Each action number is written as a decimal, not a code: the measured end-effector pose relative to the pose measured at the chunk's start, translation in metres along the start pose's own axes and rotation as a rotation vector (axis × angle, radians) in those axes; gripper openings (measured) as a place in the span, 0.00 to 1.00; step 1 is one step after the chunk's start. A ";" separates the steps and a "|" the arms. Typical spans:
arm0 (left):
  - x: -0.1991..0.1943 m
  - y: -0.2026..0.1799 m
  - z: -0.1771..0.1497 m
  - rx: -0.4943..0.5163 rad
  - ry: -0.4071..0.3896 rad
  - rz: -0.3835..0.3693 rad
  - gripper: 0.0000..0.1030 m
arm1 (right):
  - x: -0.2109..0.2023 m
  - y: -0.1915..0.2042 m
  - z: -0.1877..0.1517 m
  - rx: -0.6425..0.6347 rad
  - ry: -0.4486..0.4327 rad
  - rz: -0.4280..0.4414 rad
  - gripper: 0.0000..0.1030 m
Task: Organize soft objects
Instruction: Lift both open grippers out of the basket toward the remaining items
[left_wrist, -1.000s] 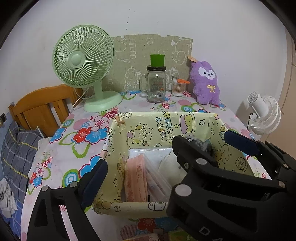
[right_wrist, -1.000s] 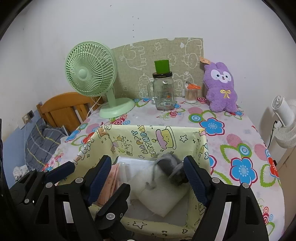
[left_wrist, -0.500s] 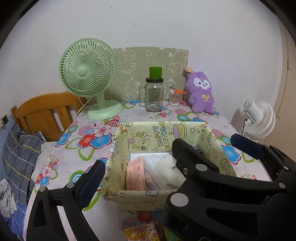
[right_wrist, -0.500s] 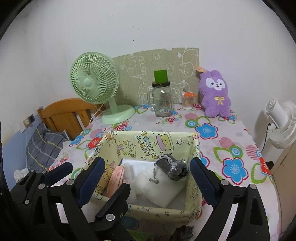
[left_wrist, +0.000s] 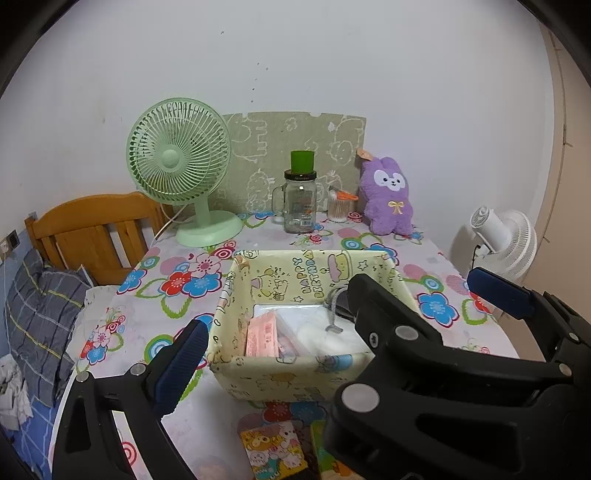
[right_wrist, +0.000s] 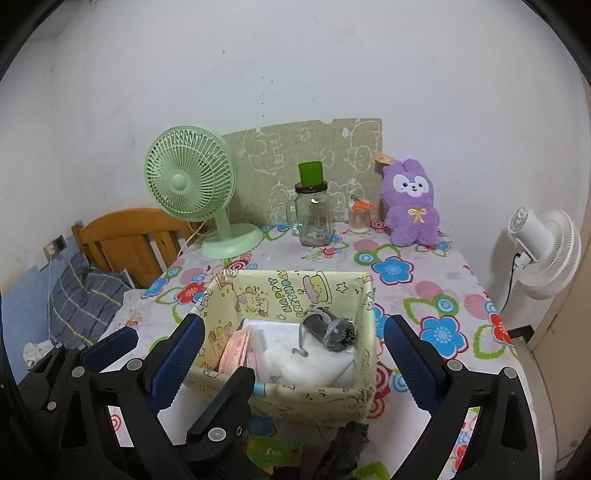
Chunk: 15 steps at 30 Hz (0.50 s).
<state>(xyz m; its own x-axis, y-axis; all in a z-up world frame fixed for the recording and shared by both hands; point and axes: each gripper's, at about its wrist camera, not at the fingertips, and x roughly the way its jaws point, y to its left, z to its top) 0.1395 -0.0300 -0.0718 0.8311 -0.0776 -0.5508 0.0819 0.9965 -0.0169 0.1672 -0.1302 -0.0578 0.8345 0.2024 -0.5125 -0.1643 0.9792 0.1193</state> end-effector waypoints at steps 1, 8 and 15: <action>-0.002 -0.001 -0.001 0.001 -0.002 -0.002 0.97 | -0.003 -0.001 -0.001 0.001 -0.004 -0.003 0.98; -0.018 -0.008 -0.008 0.007 -0.017 -0.021 0.98 | -0.025 -0.003 -0.006 -0.002 -0.018 -0.026 1.00; -0.032 -0.013 -0.014 0.004 -0.015 -0.027 1.00 | -0.044 -0.004 -0.012 -0.010 -0.032 -0.021 1.00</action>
<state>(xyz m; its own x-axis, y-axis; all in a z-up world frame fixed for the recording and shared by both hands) 0.1045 -0.0396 -0.0659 0.8366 -0.1055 -0.5376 0.1068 0.9939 -0.0288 0.1246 -0.1428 -0.0462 0.8541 0.1809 -0.4877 -0.1514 0.9834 0.0997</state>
